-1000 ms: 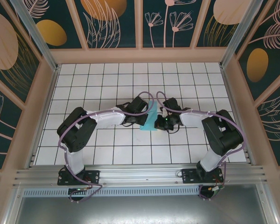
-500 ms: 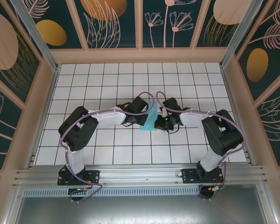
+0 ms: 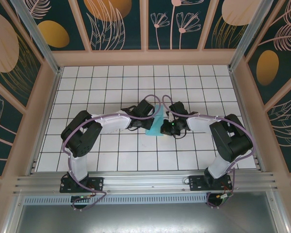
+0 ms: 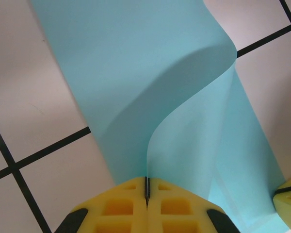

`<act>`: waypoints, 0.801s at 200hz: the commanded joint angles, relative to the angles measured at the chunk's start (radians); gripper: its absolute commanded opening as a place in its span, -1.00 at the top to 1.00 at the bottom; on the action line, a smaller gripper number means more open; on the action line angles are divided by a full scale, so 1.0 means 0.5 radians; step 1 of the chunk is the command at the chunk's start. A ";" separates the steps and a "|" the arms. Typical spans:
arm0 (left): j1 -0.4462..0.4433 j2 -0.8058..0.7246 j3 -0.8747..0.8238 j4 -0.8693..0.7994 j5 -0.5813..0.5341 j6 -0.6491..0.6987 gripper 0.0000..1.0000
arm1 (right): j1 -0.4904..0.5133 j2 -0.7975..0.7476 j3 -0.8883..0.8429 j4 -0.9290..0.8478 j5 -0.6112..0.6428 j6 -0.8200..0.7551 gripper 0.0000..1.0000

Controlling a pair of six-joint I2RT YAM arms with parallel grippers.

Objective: Fold a paper plane with a square sheet of paper (fold left side to right side)

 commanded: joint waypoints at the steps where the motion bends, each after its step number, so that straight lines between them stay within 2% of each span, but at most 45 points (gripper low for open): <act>1: 0.013 0.040 0.045 0.029 -0.009 0.043 0.95 | 0.016 0.046 0.019 -0.124 0.064 -0.043 1.00; 160: 0.014 0.085 0.047 0.072 0.056 0.065 0.93 | 0.025 0.062 0.026 -0.126 0.058 -0.049 1.00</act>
